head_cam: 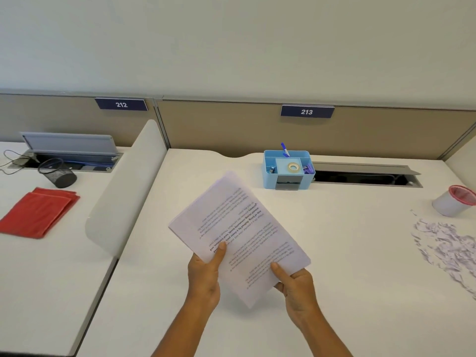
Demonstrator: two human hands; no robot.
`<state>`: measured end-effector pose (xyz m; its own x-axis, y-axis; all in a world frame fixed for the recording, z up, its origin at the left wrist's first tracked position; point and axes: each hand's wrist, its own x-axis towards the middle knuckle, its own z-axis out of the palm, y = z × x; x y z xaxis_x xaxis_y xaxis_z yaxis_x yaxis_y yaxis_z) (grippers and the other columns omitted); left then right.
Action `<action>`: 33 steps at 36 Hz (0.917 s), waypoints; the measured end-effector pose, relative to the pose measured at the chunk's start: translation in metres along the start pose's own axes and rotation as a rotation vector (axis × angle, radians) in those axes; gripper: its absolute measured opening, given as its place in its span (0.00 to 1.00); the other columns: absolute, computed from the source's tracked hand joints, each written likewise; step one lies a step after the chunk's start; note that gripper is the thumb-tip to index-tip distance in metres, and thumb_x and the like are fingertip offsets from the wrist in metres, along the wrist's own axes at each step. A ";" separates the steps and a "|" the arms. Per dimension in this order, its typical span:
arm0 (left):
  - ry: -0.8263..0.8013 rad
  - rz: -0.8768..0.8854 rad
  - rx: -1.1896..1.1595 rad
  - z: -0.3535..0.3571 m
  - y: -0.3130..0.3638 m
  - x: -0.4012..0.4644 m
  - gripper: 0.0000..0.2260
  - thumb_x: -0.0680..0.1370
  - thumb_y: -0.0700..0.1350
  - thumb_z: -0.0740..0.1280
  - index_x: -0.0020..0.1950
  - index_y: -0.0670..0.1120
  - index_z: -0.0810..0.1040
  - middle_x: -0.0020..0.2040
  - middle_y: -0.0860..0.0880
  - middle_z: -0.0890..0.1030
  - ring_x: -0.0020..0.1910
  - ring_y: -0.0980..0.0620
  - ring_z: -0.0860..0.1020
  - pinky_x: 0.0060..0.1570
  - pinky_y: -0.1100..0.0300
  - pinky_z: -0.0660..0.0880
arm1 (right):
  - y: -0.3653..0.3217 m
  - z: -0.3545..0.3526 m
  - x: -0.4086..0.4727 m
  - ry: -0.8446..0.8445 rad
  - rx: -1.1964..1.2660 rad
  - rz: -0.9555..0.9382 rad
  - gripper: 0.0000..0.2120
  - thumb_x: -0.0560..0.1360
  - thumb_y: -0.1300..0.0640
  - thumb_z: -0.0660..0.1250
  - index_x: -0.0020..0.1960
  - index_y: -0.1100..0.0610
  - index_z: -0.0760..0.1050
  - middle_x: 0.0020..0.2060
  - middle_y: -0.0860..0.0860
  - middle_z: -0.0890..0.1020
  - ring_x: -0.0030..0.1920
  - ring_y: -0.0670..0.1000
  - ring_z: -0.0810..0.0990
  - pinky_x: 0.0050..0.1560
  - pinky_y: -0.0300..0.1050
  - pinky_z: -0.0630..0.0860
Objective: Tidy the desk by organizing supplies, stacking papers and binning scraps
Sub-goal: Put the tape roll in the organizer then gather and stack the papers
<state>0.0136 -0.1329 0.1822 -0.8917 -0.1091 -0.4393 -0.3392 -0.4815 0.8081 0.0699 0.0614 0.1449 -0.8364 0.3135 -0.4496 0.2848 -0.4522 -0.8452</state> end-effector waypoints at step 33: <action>-0.184 0.181 0.694 -0.032 0.008 0.028 0.12 0.80 0.39 0.77 0.59 0.54 0.83 0.50 0.61 0.87 0.50 0.61 0.85 0.47 0.66 0.82 | -0.050 -0.030 0.019 0.141 -0.468 -0.368 0.14 0.78 0.61 0.73 0.53 0.42 0.79 0.46 0.38 0.86 0.48 0.37 0.83 0.47 0.32 0.77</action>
<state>-0.0050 -0.1676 0.1642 -0.9669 0.0419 -0.2518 -0.2390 0.1972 0.9508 0.0541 0.1142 0.1700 -0.8580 0.5015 -0.1113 0.1915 0.1113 -0.9752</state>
